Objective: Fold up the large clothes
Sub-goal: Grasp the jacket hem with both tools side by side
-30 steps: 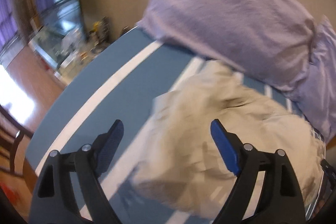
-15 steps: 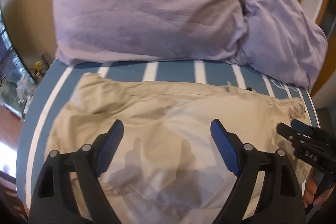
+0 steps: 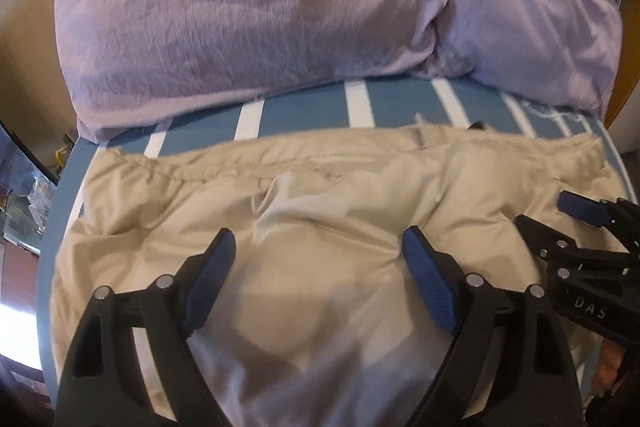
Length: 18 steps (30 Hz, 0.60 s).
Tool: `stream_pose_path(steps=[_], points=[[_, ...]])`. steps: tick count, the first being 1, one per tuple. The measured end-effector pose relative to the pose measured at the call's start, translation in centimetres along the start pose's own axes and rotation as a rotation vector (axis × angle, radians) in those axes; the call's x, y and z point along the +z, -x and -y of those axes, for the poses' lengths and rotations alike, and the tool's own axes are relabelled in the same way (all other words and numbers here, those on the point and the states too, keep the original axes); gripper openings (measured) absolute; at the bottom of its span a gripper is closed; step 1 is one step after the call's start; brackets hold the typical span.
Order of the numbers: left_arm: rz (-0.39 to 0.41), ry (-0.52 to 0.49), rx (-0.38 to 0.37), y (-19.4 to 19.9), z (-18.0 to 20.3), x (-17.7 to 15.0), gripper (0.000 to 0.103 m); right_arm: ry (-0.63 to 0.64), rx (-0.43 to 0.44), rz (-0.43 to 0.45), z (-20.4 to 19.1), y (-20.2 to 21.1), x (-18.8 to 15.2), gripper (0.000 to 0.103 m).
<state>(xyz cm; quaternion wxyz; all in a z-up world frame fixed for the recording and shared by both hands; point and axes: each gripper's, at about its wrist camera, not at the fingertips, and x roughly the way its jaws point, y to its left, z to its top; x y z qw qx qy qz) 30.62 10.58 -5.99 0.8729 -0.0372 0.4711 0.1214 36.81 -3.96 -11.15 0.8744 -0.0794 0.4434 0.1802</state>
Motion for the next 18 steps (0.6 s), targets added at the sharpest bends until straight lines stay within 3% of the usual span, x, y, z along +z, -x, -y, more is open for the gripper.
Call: stream_pose_path(steps=[18], points=[[-0.019, 0.048, 0.033, -5.0, -0.3, 0.9, 0.093, -0.004, -0.047, 0.01, 0.4, -4.0, -0.1, 0.074]])
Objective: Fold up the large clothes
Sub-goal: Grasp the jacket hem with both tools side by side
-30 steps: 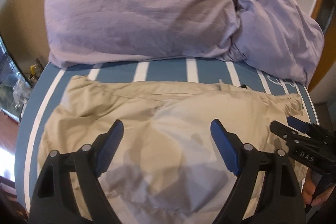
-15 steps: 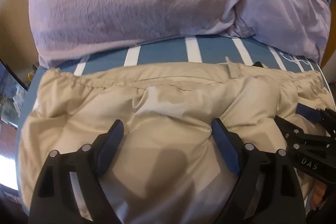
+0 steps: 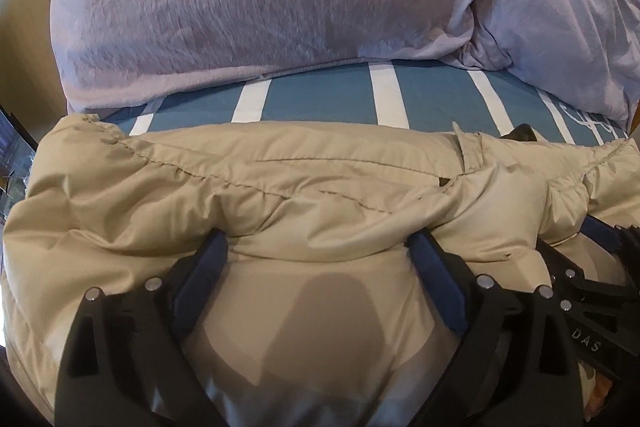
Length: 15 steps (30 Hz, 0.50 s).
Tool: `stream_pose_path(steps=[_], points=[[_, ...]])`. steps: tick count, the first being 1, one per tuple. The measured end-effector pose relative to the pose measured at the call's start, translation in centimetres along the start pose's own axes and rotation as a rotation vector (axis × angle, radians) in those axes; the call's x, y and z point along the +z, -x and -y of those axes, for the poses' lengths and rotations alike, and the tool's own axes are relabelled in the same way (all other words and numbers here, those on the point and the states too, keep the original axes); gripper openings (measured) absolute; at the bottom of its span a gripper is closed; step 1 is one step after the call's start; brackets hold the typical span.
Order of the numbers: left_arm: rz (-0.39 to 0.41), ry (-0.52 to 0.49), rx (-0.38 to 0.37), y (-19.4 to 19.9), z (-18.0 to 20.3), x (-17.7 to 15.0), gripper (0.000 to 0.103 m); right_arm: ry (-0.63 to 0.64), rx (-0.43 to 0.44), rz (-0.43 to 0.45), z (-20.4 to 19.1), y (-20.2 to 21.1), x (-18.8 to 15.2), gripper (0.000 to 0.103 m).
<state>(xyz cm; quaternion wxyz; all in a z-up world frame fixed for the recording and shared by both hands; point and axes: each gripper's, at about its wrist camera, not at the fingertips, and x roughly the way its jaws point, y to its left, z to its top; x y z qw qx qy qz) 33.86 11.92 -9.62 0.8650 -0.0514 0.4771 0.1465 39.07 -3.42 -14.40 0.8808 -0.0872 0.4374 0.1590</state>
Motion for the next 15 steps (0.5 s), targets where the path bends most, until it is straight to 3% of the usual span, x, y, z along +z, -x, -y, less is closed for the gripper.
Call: stream_pose_path(steps=[9, 15], points=[[0.01, 0.013, -0.002, -0.3, 0.0, 0.0, 0.094, -0.005, 0.01, 0.026, 0.1, 0.2, -0.1, 0.075], [0.004, 0.037, -0.035, 2.2, -1.2, -0.5, 0.094, -0.031, 0.036, 0.05, 1.2, 2.3, -0.9, 0.075]])
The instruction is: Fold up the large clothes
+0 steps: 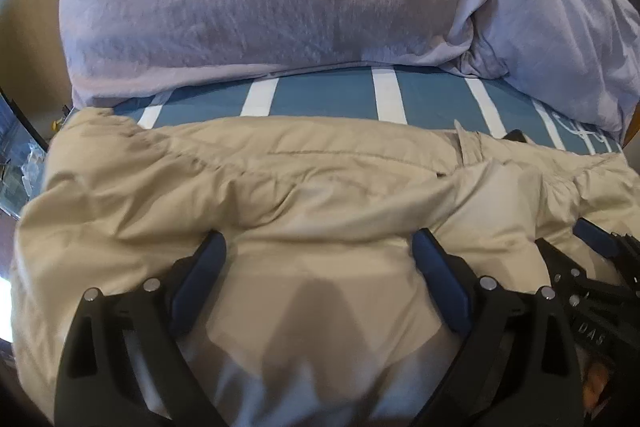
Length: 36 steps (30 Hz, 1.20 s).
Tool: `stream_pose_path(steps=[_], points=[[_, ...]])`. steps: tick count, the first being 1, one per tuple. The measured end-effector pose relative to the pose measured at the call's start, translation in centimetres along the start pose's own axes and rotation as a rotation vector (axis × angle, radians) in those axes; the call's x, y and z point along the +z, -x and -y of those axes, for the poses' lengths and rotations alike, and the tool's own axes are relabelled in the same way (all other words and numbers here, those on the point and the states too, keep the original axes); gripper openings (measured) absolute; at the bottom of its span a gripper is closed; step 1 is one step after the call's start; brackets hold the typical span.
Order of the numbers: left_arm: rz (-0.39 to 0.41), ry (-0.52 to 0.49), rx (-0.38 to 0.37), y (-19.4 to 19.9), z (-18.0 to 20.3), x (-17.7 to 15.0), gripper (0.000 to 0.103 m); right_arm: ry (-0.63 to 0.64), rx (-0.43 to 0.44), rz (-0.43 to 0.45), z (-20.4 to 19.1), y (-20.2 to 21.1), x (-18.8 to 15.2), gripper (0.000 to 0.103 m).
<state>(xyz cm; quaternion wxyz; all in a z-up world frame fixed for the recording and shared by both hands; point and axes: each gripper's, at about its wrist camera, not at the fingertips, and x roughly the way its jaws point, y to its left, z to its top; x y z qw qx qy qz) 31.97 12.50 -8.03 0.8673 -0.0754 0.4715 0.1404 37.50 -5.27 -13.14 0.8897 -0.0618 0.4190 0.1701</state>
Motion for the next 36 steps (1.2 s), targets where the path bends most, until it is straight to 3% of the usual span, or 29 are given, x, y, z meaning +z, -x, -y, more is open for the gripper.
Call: stream_pose_path(steps=[8, 10, 12, 26, 36], points=[[0.047, 0.017, -0.003, 4.6, -3.0, -1.7, 0.094, -0.081, 0.012, 0.063, 3.9, 3.4, -3.0, 0.075], [0.049, 0.037, 0.016, 5.4, -3.9, -2.2, 0.094, -0.104, 0.001, 0.044, 4.8, 3.1, -3.9, 0.075], [0.046, 0.063, 0.032, 5.9, -4.9, -2.6, 0.094, -0.079, -0.023, -0.002, 4.7, 2.0, -4.3, 0.075], [0.071, 0.217, 0.104, 11.7, -11.1, -8.1, 0.093, -0.118, -0.009, 0.027, 5.2, 5.0, -5.9, 0.075], [0.018, 0.386, 0.143, 12.0, -16.5, -11.3, 0.093, -0.105, -0.027, 0.03, 4.4, 5.7, -6.8, 0.075]])
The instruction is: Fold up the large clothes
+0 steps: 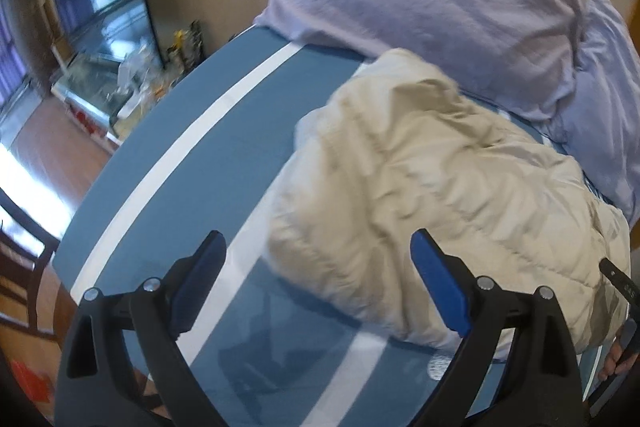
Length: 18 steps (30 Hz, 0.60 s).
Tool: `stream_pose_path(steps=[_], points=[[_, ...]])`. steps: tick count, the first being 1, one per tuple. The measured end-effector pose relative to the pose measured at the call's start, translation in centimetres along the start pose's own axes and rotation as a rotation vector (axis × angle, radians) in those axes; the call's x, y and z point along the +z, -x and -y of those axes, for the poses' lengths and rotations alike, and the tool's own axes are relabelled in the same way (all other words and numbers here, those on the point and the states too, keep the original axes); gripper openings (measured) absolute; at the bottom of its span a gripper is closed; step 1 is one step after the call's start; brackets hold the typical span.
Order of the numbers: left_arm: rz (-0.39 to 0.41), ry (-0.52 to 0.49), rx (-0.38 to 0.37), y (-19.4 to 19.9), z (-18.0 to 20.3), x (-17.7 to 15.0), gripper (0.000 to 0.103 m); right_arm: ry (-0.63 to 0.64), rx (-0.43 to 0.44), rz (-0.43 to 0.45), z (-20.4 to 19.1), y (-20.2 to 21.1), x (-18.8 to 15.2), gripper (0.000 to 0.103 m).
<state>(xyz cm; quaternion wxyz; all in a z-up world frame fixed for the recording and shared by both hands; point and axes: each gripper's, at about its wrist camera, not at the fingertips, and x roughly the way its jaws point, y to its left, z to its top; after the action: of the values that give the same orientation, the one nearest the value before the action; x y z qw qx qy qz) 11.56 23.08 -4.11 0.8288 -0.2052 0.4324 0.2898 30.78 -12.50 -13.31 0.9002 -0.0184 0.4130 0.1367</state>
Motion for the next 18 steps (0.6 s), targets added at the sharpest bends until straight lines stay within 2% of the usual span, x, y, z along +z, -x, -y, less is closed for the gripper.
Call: stream_pose_path(steps=[2, 6, 9, 12, 14, 18], points=[[-0.036, 0.047, -0.017, -0.8, -1.0, -0.2, 0.092, 0.006, 0.001, 0.004, 0.0, 0.3, -0.3, 0.075], [-0.118, 0.185, -0.105, -3.1, -2.8, -0.6, 0.091, 0.021, 0.007, 0.004, 0.5, 1.0, -1.2, 0.075], [-0.15, 0.272, -0.162, -4.5, -3.5, -0.3, 0.09, 0.028, 0.012, -0.006, 0.9, 1.4, -2.2, 0.075], [-0.164, 0.317, -0.187, -5.3, -3.5, -0.1, 0.088, 0.041, -0.005, -0.011, 1.2, 1.9, -3.2, 0.075], [-0.167, 0.339, -0.2, -5.8, -3.3, 0.2, 0.084, 0.045, -0.009, -0.017, 1.4, 2.2, -3.8, 0.075], [-0.17, 0.38, -0.228, -6.4, -2.5, 0.6, 0.068, 0.056, -0.014, -0.034, 1.7, 2.7, -5.1, 0.075]])
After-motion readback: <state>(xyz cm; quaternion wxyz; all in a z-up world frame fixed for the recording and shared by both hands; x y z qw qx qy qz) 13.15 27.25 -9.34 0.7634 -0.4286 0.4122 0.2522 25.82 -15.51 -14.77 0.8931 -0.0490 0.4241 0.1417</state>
